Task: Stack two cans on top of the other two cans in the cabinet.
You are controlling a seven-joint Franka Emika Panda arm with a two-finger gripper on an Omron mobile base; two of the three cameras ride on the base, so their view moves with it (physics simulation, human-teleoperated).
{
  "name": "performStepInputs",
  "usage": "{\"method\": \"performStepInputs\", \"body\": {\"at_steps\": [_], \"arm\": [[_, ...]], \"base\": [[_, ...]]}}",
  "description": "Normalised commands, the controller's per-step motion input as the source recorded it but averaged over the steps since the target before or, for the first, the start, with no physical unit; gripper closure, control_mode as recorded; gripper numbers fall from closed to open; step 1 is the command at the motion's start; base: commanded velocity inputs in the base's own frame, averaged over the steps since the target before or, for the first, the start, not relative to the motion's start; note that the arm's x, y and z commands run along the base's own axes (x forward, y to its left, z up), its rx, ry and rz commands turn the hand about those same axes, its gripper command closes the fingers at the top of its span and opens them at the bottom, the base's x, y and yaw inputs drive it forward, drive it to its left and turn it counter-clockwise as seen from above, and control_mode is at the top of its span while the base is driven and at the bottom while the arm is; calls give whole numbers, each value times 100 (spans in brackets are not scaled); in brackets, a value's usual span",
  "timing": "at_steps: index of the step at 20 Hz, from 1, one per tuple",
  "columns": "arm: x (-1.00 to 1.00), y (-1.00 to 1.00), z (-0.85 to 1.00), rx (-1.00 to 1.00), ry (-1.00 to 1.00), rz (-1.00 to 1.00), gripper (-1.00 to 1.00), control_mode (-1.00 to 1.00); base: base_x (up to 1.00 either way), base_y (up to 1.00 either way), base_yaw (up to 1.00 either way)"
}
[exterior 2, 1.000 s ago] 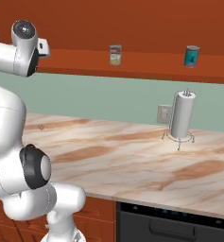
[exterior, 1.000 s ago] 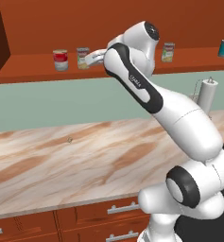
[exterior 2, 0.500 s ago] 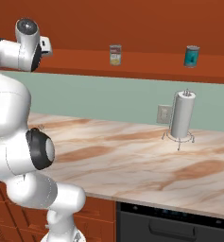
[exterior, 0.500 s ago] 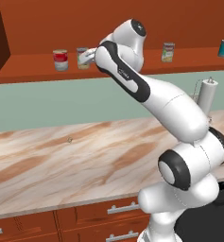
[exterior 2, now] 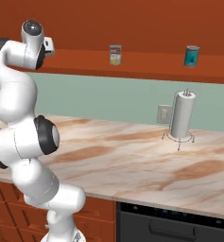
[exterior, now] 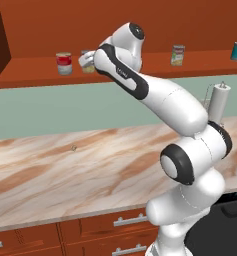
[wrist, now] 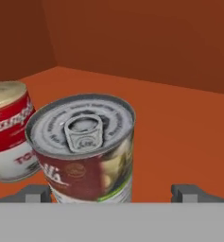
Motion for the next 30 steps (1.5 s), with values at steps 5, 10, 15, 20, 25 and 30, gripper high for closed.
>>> {"method": "performStepInputs", "body": {"at_steps": [5,10,15,20,25,30], "arm": [[18,15,-1,0,0,0,-100,-100],[18,13,-7,0,0,0,-100,-100],[20,5,-14,0,0,0,-100,-100],[0,1,-18,2,-4,0,100,-100],[-11,0,-16,8,-5,0,100,-100],[-21,-14,5,13,-10,0,100,-100]], "base": [[0,0,0],[0,0,0],[0,0,0],[0,0,0],[0,0,0],[0,0,0]]}}
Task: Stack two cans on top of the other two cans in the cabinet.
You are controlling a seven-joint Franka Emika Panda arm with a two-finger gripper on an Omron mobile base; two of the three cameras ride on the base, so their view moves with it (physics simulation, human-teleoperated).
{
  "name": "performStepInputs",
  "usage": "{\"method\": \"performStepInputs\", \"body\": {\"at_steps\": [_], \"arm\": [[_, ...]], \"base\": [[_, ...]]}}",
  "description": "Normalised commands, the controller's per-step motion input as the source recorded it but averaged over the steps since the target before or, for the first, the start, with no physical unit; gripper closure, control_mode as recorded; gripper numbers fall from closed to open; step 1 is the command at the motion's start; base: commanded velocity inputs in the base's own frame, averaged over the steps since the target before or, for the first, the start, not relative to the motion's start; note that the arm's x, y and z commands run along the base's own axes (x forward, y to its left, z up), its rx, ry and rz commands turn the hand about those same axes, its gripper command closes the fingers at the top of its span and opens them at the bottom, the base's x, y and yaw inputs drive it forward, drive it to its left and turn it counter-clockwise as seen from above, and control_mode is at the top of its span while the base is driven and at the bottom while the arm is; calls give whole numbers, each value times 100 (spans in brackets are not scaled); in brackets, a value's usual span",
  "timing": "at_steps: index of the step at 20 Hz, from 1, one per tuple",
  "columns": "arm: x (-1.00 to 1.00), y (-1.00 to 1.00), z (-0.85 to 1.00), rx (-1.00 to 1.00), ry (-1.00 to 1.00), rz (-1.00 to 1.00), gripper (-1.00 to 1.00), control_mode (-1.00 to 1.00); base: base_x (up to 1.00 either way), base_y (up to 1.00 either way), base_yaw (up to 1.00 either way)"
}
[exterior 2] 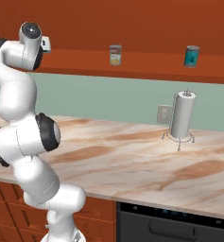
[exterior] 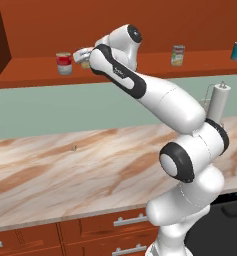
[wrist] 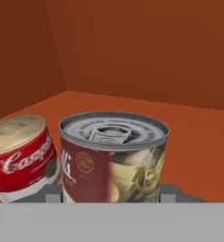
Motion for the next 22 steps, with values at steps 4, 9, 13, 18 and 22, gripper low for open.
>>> {"method": "performStepInputs", "body": {"at_steps": [4,9,13,18,22], "arm": [[-24,0,34,3,-11,0,100,-100],[-8,4,45,0,-12,0,100,-100],[-1,7,41,0,-13,0,100,-100],[0,30,31,0,-12,0,100,-100],[0,38,18,1,-4,0,100,-100]], "base": [[0,0,0],[0,0,0],[0,0,0],[0,0,0],[0,0,0]]}}
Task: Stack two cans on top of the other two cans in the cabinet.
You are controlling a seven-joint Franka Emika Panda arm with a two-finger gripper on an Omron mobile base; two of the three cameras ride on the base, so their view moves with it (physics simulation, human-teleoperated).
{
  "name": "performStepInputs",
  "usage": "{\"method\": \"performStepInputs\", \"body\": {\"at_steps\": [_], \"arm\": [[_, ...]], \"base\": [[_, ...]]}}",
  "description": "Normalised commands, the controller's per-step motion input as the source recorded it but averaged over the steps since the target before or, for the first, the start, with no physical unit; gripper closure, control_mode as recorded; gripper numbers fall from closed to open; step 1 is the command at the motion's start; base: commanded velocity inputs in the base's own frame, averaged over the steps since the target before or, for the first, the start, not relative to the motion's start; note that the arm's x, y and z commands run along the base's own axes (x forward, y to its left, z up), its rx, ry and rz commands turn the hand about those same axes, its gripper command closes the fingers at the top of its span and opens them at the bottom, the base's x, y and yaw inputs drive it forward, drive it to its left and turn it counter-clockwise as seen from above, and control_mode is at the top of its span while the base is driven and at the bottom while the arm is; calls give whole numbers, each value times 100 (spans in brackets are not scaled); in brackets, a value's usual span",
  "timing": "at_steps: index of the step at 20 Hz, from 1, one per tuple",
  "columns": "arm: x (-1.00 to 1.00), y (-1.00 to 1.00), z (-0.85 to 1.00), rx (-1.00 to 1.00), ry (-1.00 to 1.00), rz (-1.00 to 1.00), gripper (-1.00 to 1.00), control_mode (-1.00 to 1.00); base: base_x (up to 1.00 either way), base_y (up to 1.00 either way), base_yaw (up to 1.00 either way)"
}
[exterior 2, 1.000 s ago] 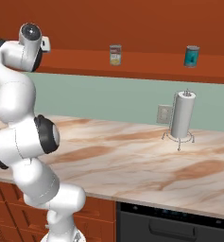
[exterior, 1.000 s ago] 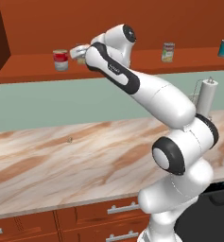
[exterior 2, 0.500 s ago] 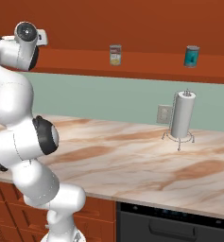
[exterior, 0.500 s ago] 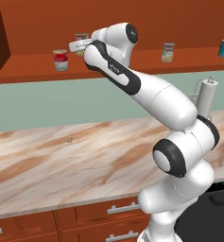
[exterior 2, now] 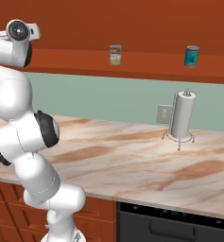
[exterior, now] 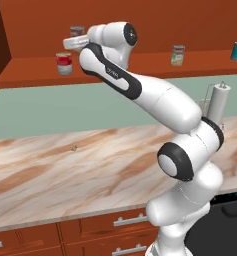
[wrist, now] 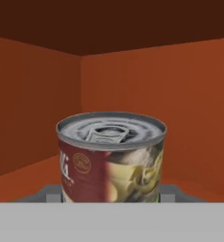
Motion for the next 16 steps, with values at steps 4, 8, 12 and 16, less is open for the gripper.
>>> {"method": "performStepInputs", "body": {"at_steps": [4,8,12,16], "arm": [[0,36,7,2,-1,0,100,-100],[1,34,0,0,0,0,100,-100],[7,31,-5,0,1,0,100,-100],[14,18,-15,0,0,0,100,-100]], "base": [[0,0,0],[0,0,0],[0,0,0],[0,0,0]]}}
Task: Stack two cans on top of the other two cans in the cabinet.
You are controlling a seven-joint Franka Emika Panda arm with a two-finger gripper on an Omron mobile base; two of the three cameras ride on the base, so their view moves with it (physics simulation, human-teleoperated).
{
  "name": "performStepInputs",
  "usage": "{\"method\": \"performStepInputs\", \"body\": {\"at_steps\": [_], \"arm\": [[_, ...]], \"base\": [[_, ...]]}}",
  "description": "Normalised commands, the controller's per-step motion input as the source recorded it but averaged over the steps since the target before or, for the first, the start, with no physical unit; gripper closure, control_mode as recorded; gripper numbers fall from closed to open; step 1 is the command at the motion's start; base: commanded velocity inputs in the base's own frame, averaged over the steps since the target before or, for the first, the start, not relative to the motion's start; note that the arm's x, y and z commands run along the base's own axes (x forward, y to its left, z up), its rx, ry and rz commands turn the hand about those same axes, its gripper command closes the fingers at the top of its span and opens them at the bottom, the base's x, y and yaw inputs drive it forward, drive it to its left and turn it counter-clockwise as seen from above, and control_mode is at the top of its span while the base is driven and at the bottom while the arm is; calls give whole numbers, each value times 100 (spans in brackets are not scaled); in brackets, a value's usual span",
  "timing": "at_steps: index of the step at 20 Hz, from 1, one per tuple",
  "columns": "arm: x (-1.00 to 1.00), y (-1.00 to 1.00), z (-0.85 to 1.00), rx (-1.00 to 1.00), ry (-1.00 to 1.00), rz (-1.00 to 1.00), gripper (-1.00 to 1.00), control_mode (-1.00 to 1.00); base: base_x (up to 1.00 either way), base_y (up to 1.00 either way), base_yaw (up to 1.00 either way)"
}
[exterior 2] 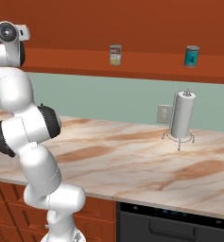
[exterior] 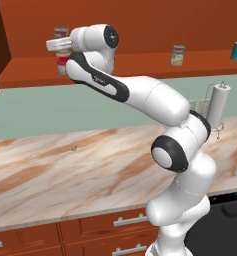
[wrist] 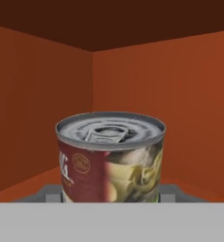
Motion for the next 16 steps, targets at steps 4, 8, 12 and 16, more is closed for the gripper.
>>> {"method": "performStepInputs", "body": {"at_steps": [4,8,12,16], "arm": [[20,4,-23,0,0,0,100,-100],[12,2,-15,0,0,0,100,-100],[8,2,-13,0,0,0,100,-100],[1,1,-18,0,2,0,100,-100]], "base": [[0,0,0],[0,0,0],[0,0,0],[0,0,0]]}}
